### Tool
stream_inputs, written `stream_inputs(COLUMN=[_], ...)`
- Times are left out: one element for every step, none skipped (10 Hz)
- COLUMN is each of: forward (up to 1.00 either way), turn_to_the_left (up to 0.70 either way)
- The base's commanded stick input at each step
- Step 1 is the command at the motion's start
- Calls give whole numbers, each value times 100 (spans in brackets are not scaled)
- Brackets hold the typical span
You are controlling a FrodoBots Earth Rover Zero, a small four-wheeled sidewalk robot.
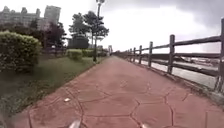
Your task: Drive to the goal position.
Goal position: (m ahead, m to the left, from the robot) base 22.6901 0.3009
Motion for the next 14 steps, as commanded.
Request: stream_inputs(forward=[70, 70, 70, 70, 70, 70, 70, 70, 70, 70, 70, 70, 70, 70], turn_to_the_left=[0, 0, 0, -9, -27, -27, -27, -19, -1, 0, 0, 0, 0, 0])
